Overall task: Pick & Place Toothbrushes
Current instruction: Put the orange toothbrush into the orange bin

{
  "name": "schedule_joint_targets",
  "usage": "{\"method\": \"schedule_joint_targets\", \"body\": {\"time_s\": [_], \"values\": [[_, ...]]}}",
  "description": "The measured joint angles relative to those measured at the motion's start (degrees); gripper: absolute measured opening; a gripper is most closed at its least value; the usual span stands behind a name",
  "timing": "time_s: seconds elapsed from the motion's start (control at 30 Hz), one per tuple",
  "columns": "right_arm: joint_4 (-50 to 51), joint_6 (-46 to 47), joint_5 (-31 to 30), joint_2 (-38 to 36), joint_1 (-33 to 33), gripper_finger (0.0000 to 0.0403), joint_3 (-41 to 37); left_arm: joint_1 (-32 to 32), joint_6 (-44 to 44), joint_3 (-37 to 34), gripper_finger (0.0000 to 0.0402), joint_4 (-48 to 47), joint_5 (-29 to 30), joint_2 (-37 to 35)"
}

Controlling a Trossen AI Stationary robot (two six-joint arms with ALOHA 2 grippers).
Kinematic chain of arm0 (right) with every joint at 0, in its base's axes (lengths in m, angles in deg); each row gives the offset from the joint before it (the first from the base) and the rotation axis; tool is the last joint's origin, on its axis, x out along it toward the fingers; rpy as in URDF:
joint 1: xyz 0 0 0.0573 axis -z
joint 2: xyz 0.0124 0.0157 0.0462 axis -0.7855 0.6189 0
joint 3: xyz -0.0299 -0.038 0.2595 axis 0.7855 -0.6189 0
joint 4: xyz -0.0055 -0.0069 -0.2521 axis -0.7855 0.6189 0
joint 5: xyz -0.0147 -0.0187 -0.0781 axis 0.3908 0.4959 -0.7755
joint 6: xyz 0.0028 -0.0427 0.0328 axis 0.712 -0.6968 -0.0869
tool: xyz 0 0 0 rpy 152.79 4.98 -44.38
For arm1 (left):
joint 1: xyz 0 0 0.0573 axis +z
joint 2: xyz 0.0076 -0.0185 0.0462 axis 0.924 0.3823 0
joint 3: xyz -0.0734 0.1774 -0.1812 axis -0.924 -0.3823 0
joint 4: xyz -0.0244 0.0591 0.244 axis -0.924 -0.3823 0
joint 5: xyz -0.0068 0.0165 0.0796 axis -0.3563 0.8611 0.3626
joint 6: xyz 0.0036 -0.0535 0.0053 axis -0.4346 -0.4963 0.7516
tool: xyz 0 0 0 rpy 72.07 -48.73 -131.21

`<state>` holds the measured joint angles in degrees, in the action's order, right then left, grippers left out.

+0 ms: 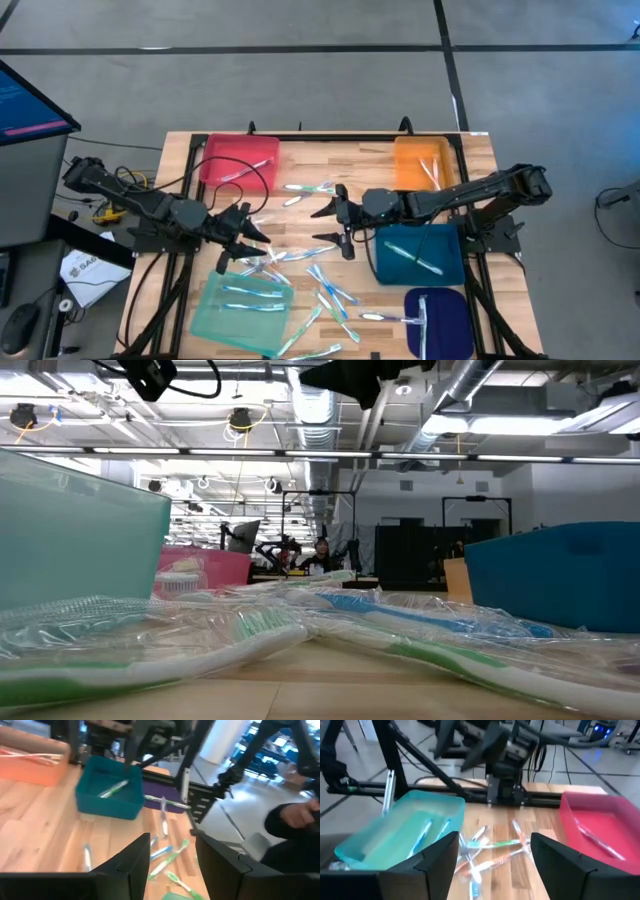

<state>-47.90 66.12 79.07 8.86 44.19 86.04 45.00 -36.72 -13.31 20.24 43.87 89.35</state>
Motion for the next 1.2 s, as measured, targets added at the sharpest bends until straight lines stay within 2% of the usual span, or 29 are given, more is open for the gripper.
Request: {"method": "schedule_joint_targets", "body": {"time_s": [0.13,0.27,0.4,0.5,0.6,0.8,0.9,1.03,1.1,1.2], "values": [[-0.6,-1.8,0.2,2.5,2.1,0.0244,0.7,-3.1,0.7,0.0,0.0152,4.3,-4.3,0.0],[8.0,-3.5,2.5,7.2,5.5,0.0244,7.6,-9.6,4.4,0.0,0.0152,11.9,-8.1,0.1],[18.6,-8.5,5.6,15.0,8.0,0.0244,19.4,-16.5,8.8,0.0,0.0152,17.0,-7.6,0.2],[25.9,-13.5,6.0,21.6,9.4,0.0244,28.6,-20.1,9.1,-0.1,0.0152,17.4,-4.6,0.4],[32.3,-17.2,6.7,27.9,11.3,0.0244,37.4,-23.2,9.3,-0.3,0.0152,18.2,-4.1,0.6],[36.8,-20.3,17.8,40.6,13.2,0.0244,53.4,-27.9,11.7,-0.4,0.0151,22.2,-4.2,2.7],[40.0,-21.4,17.9,46.9,12.9,0.0244,62.5,-28.6,11.7,-0.4,0.0151,23.6,-4.4,3.6],[46.0,-17.4,16.4,56.1,13.4,0.0244,75.2,-28.6,11.7,-0.4,0.0151,24.6,-4.4,4.1],[40.0,-16.6,15.9,56.9,13.6,0.0244,73.1,-28.6,11.7,-0.4,0.0151,24.8,-4.2,4.1],[39.2,-15.7,14.9,57.6,14.1,0.0244,73.1,-28.6,11.9,-0.4,0.0151,25.0,-4.1,4.1]]}}
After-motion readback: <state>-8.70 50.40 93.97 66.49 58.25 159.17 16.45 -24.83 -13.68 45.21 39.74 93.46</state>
